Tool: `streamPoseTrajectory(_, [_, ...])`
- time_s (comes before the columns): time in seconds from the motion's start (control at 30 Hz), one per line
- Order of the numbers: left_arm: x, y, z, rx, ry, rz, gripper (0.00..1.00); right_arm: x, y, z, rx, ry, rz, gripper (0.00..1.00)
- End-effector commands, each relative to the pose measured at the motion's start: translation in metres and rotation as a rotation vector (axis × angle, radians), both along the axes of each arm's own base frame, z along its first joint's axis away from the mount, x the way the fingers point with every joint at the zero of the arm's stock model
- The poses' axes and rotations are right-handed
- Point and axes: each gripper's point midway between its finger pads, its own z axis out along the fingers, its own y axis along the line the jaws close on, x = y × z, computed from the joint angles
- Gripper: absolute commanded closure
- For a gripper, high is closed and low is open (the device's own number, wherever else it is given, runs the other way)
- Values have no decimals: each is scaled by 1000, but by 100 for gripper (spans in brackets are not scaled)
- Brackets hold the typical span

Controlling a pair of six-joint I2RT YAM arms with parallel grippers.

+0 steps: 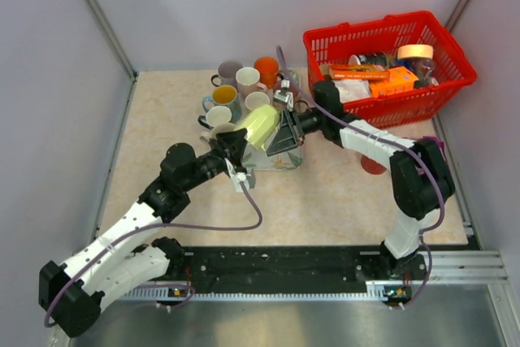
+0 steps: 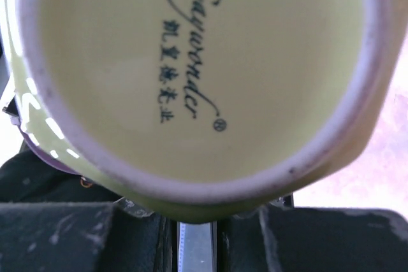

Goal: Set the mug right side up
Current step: Turn over the cup at the center of the board, then place the cup at the corner of the board.

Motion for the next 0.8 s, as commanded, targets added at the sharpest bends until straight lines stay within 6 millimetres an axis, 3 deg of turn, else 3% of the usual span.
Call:
streamPoseTrajectory(0.0, [16,-2,40,-35,-212,42,74,-22,-13,57,162,-179,181,100])
streamPoseTrajectory(0.03, [17,-2,35,-21,-212,43,76,-23,-13,57,163,-178,186,100])
streamPoseTrajectory(0.13, [18,-4,30,-2,-219,35,100,-22,-13,55,152,-155,182,100])
streamPoseTrajectory(0.2, [17,-6,33,-12,-223,28,100,-21,-12,53,144,-138,177,97])
streamPoseTrajectory(0.33, [19,-1,48,-38,-219,60,100,-16,-13,51,143,-144,156,65])
streamPoseTrajectory(0.53, [19,17,73,-115,-135,149,100,-5,-17,51,139,-148,108,42])
streamPoseTrajectory(0.67, [5,27,65,-90,11,157,100,0,-21,48,128,-130,85,25])
streamPoseTrajectory(0.77, [-10,36,52,-69,155,169,100,7,-28,41,113,-113,44,1])
